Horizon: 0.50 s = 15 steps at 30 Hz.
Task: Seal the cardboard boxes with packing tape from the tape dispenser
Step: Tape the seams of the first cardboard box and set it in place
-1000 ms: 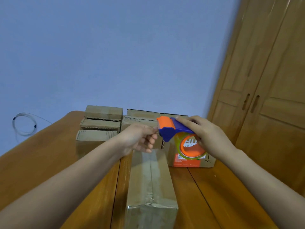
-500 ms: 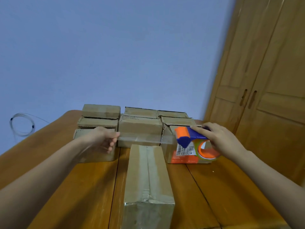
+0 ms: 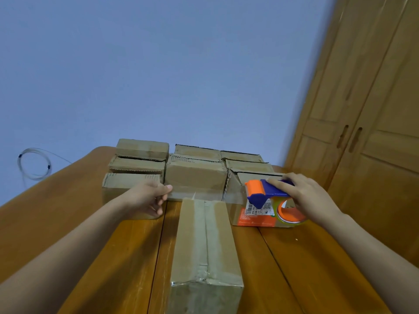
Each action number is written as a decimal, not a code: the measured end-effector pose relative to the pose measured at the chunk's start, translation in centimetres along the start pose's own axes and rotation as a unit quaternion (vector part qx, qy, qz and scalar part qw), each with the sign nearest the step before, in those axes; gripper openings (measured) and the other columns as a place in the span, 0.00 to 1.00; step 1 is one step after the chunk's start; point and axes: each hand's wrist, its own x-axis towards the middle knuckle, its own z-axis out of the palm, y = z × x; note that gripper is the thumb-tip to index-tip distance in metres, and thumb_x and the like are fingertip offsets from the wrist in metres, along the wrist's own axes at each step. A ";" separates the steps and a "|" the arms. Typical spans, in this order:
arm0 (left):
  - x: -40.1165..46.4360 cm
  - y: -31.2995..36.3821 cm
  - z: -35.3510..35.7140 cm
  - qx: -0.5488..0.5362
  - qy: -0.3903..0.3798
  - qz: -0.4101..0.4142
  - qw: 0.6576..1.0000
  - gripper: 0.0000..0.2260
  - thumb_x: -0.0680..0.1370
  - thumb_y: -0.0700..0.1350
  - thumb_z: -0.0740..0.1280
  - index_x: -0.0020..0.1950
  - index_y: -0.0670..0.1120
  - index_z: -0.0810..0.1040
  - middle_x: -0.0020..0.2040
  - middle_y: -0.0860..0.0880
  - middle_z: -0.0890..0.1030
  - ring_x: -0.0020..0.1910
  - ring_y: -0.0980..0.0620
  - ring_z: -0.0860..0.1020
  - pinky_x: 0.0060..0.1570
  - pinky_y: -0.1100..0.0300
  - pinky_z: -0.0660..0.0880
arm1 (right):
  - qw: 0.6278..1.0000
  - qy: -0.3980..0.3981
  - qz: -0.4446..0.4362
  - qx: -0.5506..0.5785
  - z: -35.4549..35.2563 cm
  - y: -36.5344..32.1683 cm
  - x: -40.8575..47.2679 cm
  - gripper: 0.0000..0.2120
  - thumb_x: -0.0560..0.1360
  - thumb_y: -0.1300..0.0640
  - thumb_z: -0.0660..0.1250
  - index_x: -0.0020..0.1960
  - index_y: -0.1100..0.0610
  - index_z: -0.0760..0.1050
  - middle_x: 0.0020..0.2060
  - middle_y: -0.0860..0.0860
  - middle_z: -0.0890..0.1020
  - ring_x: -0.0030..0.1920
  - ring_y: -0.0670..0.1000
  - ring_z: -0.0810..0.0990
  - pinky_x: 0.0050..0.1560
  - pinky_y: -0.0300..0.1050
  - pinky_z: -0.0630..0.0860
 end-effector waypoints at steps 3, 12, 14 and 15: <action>0.1 -0.2 -0.1 0.024 0.007 0.011 1.000 0.17 0.82 0.48 0.60 0.35 0.42 0.71 0.28 0.47 0.72 0.28 0.50 0.76 0.33 0.59 0.76 | 1.000 -0.001 0.001 0.003 0.0 -0.3 -0.1 0.43 0.54 0.59 0.84 0.67 0.53 0.74 0.50 0.59 0.81 0.45 0.59 0.82 0.33 0.47 0.78; 0.1 -1.5 0.0 0.042 0.009 0.015 0.999 0.17 0.82 0.49 0.60 0.36 0.42 0.70 0.27 0.48 0.72 0.27 0.51 0.76 0.34 0.59 0.77 | 1.000 -0.007 0.004 0.013 1.7 -0.7 -1.0 0.44 0.57 0.54 0.83 0.70 0.50 0.70 0.51 0.57 0.81 0.48 0.58 0.81 0.36 0.49 0.80; 0.1 -1.9 0.3 0.037 0.014 0.012 0.999 0.16 0.82 0.49 0.60 0.36 0.42 0.70 0.27 0.49 0.72 0.27 0.52 0.76 0.34 0.59 0.77 | 1.000 -0.014 0.013 0.022 2.5 -1.0 -1.6 0.44 0.59 0.58 0.83 0.71 0.49 0.69 0.50 0.55 0.80 0.48 0.57 0.80 0.36 0.47 0.79; 0.1 -2.1 0.4 0.035 0.017 0.012 0.999 0.16 0.82 0.49 0.60 0.37 0.42 0.70 0.28 0.49 0.72 0.27 0.52 0.76 0.35 0.59 0.77 | 1.000 -0.010 0.017 0.023 2.8 -1.2 -1.8 0.44 0.59 0.62 0.82 0.71 0.49 0.69 0.50 0.55 0.80 0.47 0.56 0.80 0.35 0.47 0.78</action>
